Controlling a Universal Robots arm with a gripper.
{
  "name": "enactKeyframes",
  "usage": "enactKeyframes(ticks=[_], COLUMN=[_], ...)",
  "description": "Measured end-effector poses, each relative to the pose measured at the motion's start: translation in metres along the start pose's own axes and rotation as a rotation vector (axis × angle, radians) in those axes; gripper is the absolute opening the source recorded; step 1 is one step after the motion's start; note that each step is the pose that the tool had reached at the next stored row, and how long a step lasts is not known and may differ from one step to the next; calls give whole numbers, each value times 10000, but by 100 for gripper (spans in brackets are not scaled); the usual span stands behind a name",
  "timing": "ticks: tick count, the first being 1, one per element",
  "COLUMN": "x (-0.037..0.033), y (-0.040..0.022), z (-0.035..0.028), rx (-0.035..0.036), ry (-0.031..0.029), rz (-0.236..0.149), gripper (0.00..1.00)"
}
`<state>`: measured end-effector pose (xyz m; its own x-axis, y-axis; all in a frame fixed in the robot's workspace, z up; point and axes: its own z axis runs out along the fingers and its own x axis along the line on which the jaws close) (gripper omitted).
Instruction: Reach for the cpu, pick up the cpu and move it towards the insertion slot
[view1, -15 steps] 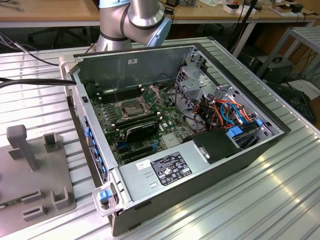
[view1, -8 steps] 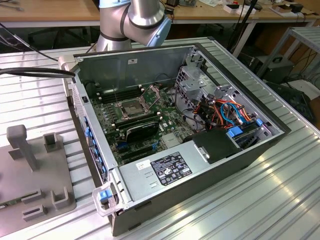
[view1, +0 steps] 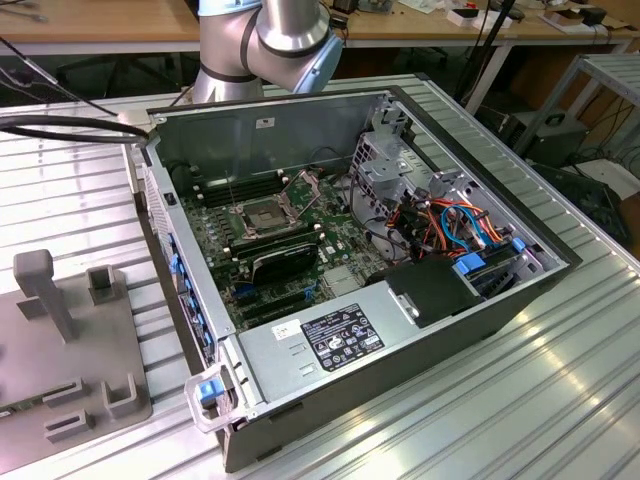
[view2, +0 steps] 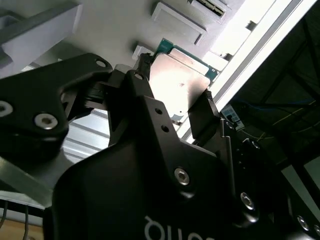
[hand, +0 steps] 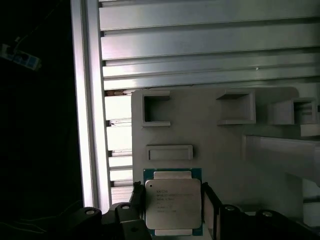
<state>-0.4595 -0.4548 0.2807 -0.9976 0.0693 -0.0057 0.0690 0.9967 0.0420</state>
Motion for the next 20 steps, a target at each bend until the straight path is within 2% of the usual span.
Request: enactKeyframes(ticks=[20], x=[-2], y=[14], z=[-340], rx=[0], ry=[-1], rz=[0], gripper=[55])
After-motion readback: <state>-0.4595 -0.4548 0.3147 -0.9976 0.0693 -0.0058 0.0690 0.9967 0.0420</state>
